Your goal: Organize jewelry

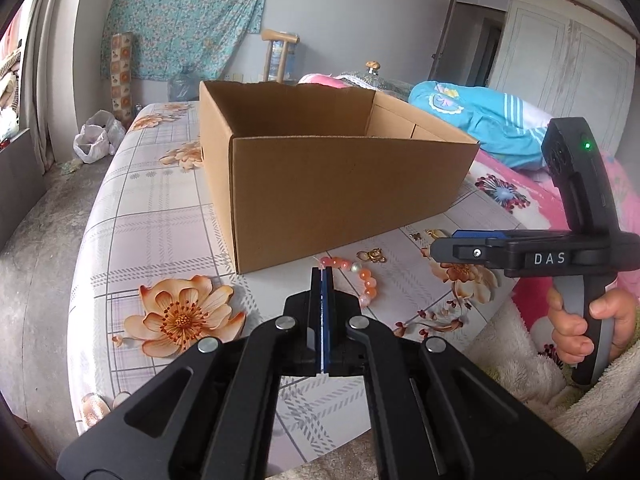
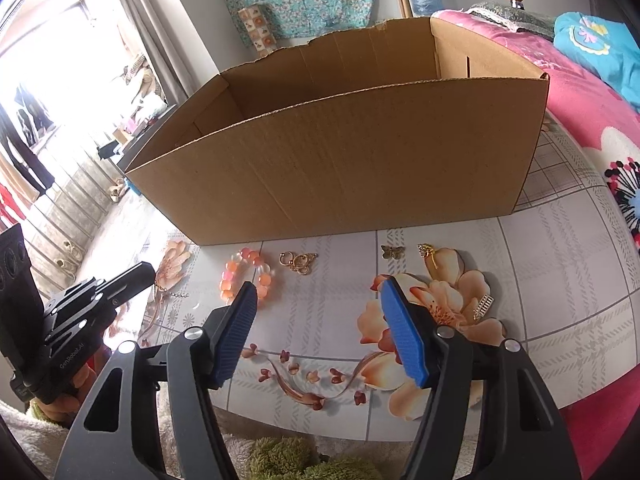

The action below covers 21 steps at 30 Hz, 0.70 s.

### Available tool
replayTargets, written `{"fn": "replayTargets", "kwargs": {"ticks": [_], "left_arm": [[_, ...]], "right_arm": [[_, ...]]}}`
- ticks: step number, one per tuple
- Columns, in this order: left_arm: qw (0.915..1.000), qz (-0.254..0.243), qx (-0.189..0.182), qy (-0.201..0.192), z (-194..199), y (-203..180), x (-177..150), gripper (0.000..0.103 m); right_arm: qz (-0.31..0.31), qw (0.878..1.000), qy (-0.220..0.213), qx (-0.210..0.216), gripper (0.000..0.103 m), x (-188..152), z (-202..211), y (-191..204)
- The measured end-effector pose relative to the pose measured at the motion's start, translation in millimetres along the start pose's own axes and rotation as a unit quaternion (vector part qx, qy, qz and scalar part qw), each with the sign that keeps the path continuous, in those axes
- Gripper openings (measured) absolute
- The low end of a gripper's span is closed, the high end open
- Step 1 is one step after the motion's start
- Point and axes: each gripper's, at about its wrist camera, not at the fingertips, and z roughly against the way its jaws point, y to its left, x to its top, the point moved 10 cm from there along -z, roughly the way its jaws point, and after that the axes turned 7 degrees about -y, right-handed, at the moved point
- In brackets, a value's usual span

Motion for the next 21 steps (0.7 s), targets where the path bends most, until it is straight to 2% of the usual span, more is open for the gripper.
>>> {"fn": "replayTargets", "kwargs": {"ticks": [7,9,12,21], "left_arm": [[0.9999,0.007,0.003,0.013,-11.2,8.4,-8.8,0.0],[0.9998,0.013,0.005,0.016,-13.3,13.1,-10.7,0.0],[0.9996,0.018,0.008,0.019,-15.4,18.5,-14.6,0.0],[0.9994,0.018,0.001,0.029,-19.2,23.5,-17.9,0.0]], "right_arm": [[0.016,1.0,0.022,0.006,0.04,0.3,-23.9,12.7],[0.03,0.999,0.028,0.001,0.033,0.8,-30.5,16.1],[0.054,0.998,0.034,-0.012,0.026,3.0,-40.6,20.5],[0.119,0.991,0.052,-0.038,0.022,8.9,-62.8,34.7]]}}
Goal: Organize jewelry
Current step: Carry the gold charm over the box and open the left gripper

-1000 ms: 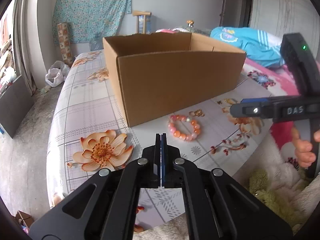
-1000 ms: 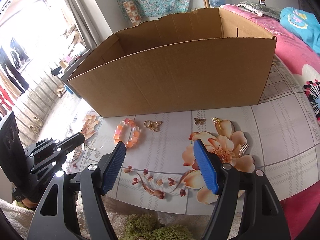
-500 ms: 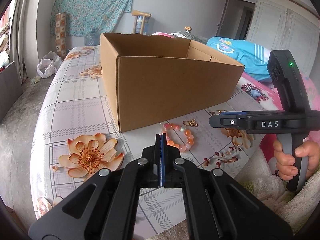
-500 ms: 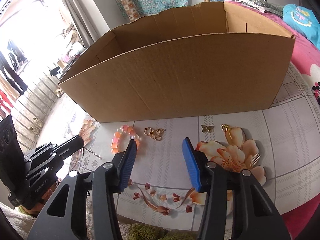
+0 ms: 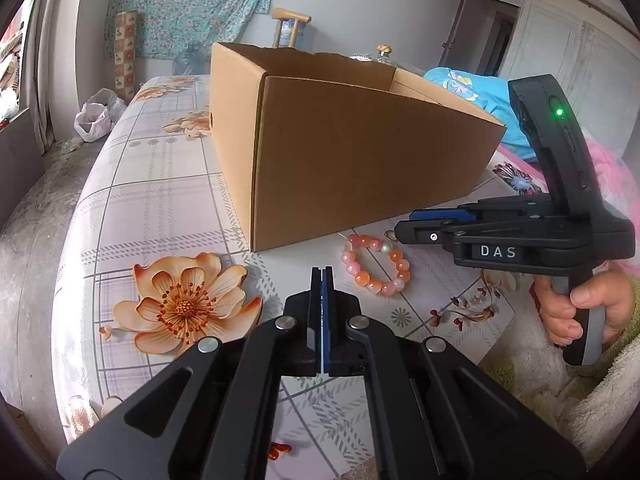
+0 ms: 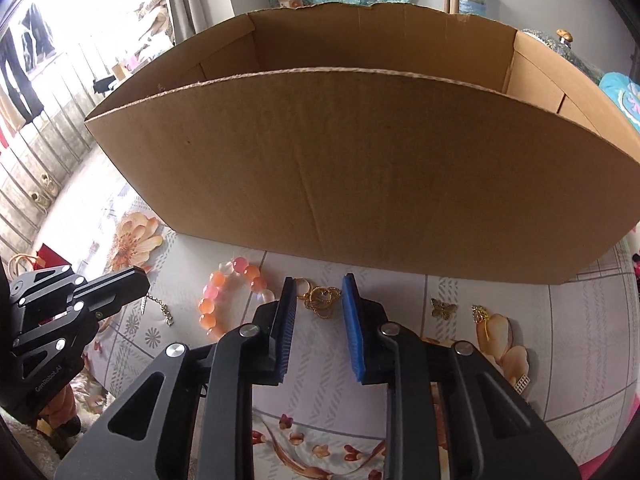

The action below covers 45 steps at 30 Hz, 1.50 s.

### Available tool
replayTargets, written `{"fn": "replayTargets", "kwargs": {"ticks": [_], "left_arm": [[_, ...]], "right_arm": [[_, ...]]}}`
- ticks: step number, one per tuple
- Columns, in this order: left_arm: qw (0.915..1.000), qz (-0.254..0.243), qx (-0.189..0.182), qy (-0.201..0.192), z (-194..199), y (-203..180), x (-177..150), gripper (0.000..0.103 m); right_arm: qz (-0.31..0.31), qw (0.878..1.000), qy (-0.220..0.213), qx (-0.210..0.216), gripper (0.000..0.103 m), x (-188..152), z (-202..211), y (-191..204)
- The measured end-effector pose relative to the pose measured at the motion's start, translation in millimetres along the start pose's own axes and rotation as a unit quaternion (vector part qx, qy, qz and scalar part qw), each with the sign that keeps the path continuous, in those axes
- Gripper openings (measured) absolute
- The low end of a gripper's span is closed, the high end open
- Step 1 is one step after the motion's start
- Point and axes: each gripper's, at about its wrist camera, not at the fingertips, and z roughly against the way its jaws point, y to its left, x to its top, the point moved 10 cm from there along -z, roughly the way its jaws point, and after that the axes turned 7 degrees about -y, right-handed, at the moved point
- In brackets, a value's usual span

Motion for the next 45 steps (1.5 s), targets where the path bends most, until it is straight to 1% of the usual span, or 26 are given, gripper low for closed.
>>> {"fn": "replayTargets", "kwargs": {"ticks": [3,5,11,14,18,21,27,29,33,36,38,39,41,44,45], "left_arm": [[1.0,-0.006,-0.001,0.002,-2.3,-2.5,-1.9,0.0],[0.9999,-0.011,-0.002,0.004,-2.0,-3.7,-3.1,0.0],[0.9999,-0.011,-0.004,0.003,-2.1,-5.6,-3.5,0.0],[0.9999,-0.011,-0.003,0.001,-2.0,-6.2,-2.7,0.0],[0.9999,-0.011,0.0,-0.006,1.5,-6.2,0.0,0.0],[0.9998,-0.01,0.001,-0.019,11.6,-7.5,7.7,0.0],[0.998,-0.016,0.001,-0.062,42.4,-13.0,40.8,0.0],[0.9963,-0.028,-0.007,-0.081,55.0,-20.5,57.6,0.0],[0.9901,-0.056,-0.032,-0.125,80.1,-39.1,100.0,0.0],[0.9863,-0.061,-0.052,-0.144,81.7,-46.1,134.3,0.0],[0.987,-0.059,-0.06,-0.137,69.7,-46.9,154.0,0.0],[0.9884,-0.056,-0.056,-0.129,60.1,-44.8,162.6,0.0],[0.9927,-0.047,-0.059,-0.094,35.3,-41.2,172.6,0.0],[0.9981,-0.021,-0.054,-0.023,-10.5,-28.2,178.1,0.0],[0.9988,-0.016,-0.047,-0.007,-24.2,-23.9,178.0,0.0]], "right_arm": [[0.005,1.0,0.003,-0.006,0.016,-1.8,-2.4,2.0],[-0.001,1.0,0.004,0.0,0.011,-1.2,-2.3,2.2],[-0.016,1.0,-0.004,0.0,0.011,0.9,3.6,-2.7],[-0.048,0.998,-0.013,0.024,0.011,-4.7,17.9,-16.3],[-0.1,0.993,-0.027,0.06,0.011,-0.8,35.5,-29.3],[-0.112,0.99,-0.045,0.073,0.011,3.0,51.4,-34.9],[-0.105,0.986,-0.088,0.092,0.011,15.8,86.9,-29.8],[-0.103,0.983,-0.106,0.109,0.011,23.3,101.9,-26.2],[-0.082,0.977,-0.144,0.133,0.011,56.9,123.2,-11.0],[-0.054,0.975,-0.164,0.138,0.011,85.4,130.4,-5.2],[-0.044,0.976,-0.158,0.146,0.011,102.7,125.9,-5.3],[-0.042,0.977,-0.148,0.15,0.011,112.8,118.9,-4.8],[-0.037,0.981,-0.116,0.154,0.011,125.1,101.9,-6.2],[-0.043,0.986,-0.044,0.157,0.011,136.2,62.6,-11.2],[-0.047,0.987,-0.021,0.154,0.011,137.4,47.9,-14.2]]}}
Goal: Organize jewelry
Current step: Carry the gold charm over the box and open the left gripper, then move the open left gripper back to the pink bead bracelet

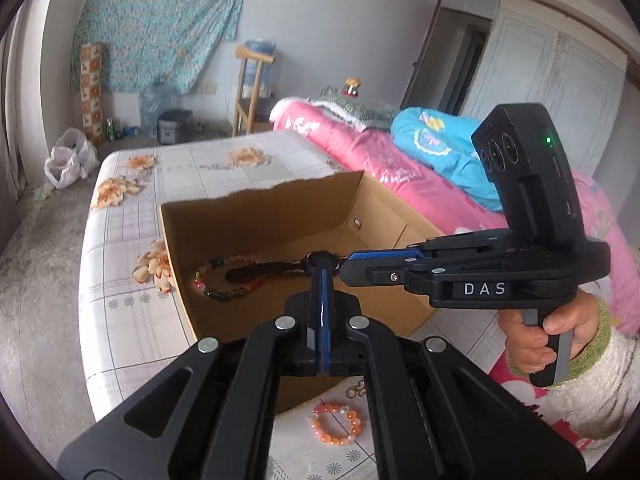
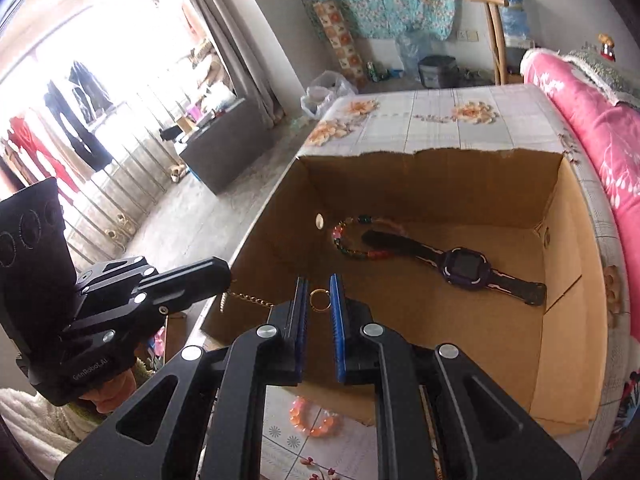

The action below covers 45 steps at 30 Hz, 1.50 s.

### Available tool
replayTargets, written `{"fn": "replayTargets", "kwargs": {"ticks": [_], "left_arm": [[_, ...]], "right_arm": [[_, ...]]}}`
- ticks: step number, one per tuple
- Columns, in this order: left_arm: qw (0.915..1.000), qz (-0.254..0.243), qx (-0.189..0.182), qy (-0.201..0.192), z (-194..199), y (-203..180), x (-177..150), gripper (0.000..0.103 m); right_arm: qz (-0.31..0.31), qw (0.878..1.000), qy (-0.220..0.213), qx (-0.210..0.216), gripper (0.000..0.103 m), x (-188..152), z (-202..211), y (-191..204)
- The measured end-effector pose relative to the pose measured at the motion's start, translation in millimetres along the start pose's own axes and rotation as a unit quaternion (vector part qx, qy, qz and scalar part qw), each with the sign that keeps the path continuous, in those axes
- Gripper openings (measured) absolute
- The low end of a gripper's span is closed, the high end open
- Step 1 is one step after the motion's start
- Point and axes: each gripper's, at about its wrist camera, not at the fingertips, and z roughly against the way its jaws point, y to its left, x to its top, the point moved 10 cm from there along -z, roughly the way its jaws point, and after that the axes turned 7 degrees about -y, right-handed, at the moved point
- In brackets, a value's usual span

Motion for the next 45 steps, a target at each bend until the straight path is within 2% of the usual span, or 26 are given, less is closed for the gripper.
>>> {"fn": "replayTargets", "kwargs": {"ticks": [4,8,10,14,17,23,27,29,33,36,38,40,42,45], "left_arm": [[0.9973,0.003,0.027,0.068,-41.4,19.7,-12.7,0.0],[0.993,-0.01,0.05,0.106,-61.9,27.4,-21.9,0.0],[0.9915,-0.004,0.058,0.117,-68.2,32.9,-24.2,0.0],[0.9887,0.019,0.074,0.129,-73.9,44.7,-27.1,0.013],[0.9889,0.023,0.075,0.127,-74.2,46.1,-26.6,0.014],[0.9905,0.019,0.076,0.113,-69.9,45.6,-23.9,0.016],[0.9953,0.015,0.063,0.071,-48.7,37.4,-13.1,0.016],[0.9976,0.014,0.052,0.045,-33.1,31.3,-8.8,0.023],[0.9993,0.024,0.028,-0.003,4.4,22.3,-14.7,0.026],[0.9991,0.013,0.004,-0.041,36.0,7.4,-26.9,0.034],[0.9981,0.008,-0.02,-0.059,53.4,-6.2,-43.3,0.044],[0.9974,0.009,-0.044,-0.056,60.2,-22.0,-65.9,0.047],[0.9976,0.006,-0.059,-0.034,57.4,-36.3,-92.7,0.05],[0.9991,-0.015,-0.037,0.011,38.5,-50.1,-134.4,0.051]], "right_arm": [[-0.025,0.996,0.083,-0.022,0.011,0.6,-44.7,-24.8],[-0.031,0.989,0.136,-0.046,0.011,-2.6,-74.8,-40.9],[-0.035,0.986,0.155,-0.059,0.012,-5.2,-84.8,-48.0],[-0.043,0.983,0.167,-0.062,0.012,-8.0,-96.9,-52.1],[-0.05,0.983,0.169,-0.059,0.012,-8.8,-99.1,-53.1],[-0.044,0.987,0.143,-0.061,0.013,-4.8,-88.5,-51.8],[-0.028,0.993,0.1,-0.056,0.013,2.3,-64.8,-44.7],[-0.022,0.996,0.072,-0.043,0.013,7.5,-45.7,-37.1],[-0.005,1.0,0.002,0.0,0.014,5.3,11.7,-14.6],[0.029,0.998,-0.055,-0.004,0.018,-10.4,59.5,-2.6],[0.047,0.995,-0.088,-0.01,0.021,-24.4,87.7,2.7],[0.04,0.993,-0.107,-0.011,0.024,-48.1,105.8,4.0],[0.013,0.994,-0.105,-0.011,0.025,-73.8,111.0,0.0],[-0.033,0.995,-0.078,-0.05,0.025,-117.5,96.7,-22.1]]}}
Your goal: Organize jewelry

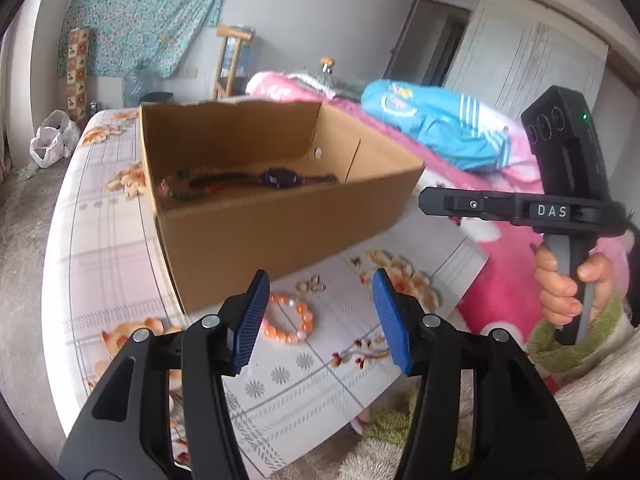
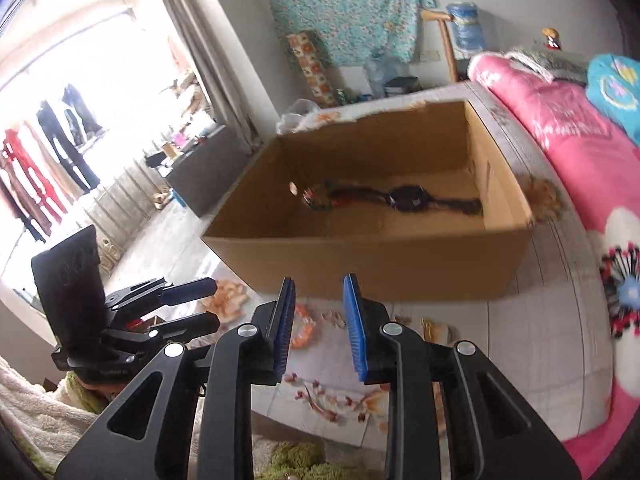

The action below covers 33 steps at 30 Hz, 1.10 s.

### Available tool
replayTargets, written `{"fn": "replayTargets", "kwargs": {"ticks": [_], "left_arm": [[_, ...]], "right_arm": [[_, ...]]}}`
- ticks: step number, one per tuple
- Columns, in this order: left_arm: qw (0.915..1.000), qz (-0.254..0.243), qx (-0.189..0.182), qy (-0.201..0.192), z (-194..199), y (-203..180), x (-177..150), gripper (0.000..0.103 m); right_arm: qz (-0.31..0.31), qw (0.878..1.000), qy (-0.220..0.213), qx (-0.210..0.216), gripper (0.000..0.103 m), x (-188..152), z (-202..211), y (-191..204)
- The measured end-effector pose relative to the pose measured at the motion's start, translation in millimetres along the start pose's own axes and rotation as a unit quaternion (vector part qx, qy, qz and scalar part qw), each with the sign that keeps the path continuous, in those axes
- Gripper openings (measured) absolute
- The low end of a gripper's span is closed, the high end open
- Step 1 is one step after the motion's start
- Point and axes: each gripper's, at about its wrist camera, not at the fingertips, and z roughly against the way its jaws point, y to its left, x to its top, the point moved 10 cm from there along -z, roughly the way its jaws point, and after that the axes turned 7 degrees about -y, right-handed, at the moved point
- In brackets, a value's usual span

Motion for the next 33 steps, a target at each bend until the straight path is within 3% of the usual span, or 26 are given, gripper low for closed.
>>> {"fn": "replayTargets", "kwargs": {"ticks": [5,9,12,16,19,22,23,25,26,29,33], "left_arm": [[0.9958,-0.074,0.05,0.02,-31.7,-16.5,-29.3,0.051],[0.9887,-0.118,0.079,0.047,-56.8,-12.8,-36.1,0.044],[0.9863,-0.094,0.104,0.087,-74.2,8.5,-45.9,0.031],[0.9874,-0.063,0.119,0.084,-68.6,27.8,-48.5,0.019],[0.9855,-0.049,0.141,0.081,-58.4,42.4,-50.4,0.018],[0.984,-0.032,0.155,0.082,-46.0,57.3,-52.5,0.02],[0.9841,-0.022,0.155,0.084,-43.4,60.5,-52.9,0.031],[0.9853,-0.001,0.154,0.074,-35.3,63.6,-50.3,0.047],[0.9863,0.001,0.152,0.063,-31.0,62.7,-47.1,0.047],[0.9892,-0.012,0.142,0.034,-21.6,52.5,-36.6,0.052],[0.991,-0.037,0.126,0.025,-28.4,34.8,-31.6,0.052]], "right_arm": [[-0.062,0.995,0.052,-0.056,0.025,-62.3,-22.4,-36.8],[-0.061,0.994,0.053,-0.073,0.025,-69.0,-24.2,-46.1],[-0.064,0.994,0.032,-0.078,0.025,-59.3,-18.6,-50.7],[-0.082,0.993,0.016,-0.089,0.025,-52.8,-13.8,-58.6],[-0.097,0.99,0.019,-0.097,0.025,-58.2,-16.1,-68.4],[-0.093,0.988,0.026,-0.12,0.025,-63.5,-18.5,-80.8],[-0.091,0.987,0.027,-0.13,0.026,-63.6,-17.0,-84.0],[-0.097,0.985,0.028,-0.141,0.04,-62.3,-15.8,-89.8],[-0.1,0.984,0.026,-0.146,0.052,-61.7,-14.6,-92.8],[-0.088,0.981,0.028,-0.169,0.055,-59.1,-13.7,-98.1],[-0.065,0.976,0.027,-0.204,0.071,-57.3,-10.9,-106.3]]}}
